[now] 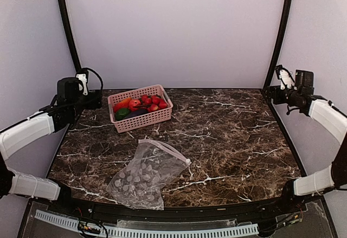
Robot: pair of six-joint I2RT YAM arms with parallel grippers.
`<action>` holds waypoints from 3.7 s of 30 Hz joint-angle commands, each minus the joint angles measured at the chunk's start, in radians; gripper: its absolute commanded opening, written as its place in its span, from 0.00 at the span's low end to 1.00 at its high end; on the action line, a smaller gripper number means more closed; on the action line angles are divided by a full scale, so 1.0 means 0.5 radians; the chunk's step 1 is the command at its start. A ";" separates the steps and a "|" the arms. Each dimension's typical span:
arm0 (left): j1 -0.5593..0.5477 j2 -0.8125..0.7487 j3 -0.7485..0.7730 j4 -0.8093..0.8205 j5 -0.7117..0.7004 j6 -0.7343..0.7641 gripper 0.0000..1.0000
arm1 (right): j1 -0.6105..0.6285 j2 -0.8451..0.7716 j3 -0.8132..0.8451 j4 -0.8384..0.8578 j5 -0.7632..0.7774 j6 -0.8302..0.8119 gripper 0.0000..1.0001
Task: Place the food in the zip-top bag and seal the zipper
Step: Move the bin to the center of the board.
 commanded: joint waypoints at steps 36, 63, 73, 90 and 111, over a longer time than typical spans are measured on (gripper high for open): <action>0.102 1.256 0.753 -0.737 0.614 -0.725 0.21 | -0.080 -0.008 -0.182 -0.018 -0.948 -0.330 0.87; -0.782 1.988 1.724 -0.512 0.759 -1.016 0.06 | -0.080 0.054 -0.160 -0.078 -0.992 -0.384 0.86; -1.277 1.880 1.561 -0.513 0.387 -1.534 0.07 | -0.080 0.073 -0.150 -0.098 -1.007 -0.397 0.86; -1.643 1.793 1.136 0.058 -0.103 -2.424 0.03 | -0.080 0.087 -0.131 -0.129 -1.024 -0.399 0.86; -1.743 1.072 0.930 -0.455 -0.521 -1.200 0.57 | 0.091 -0.022 -0.057 -0.280 -1.210 -0.505 0.81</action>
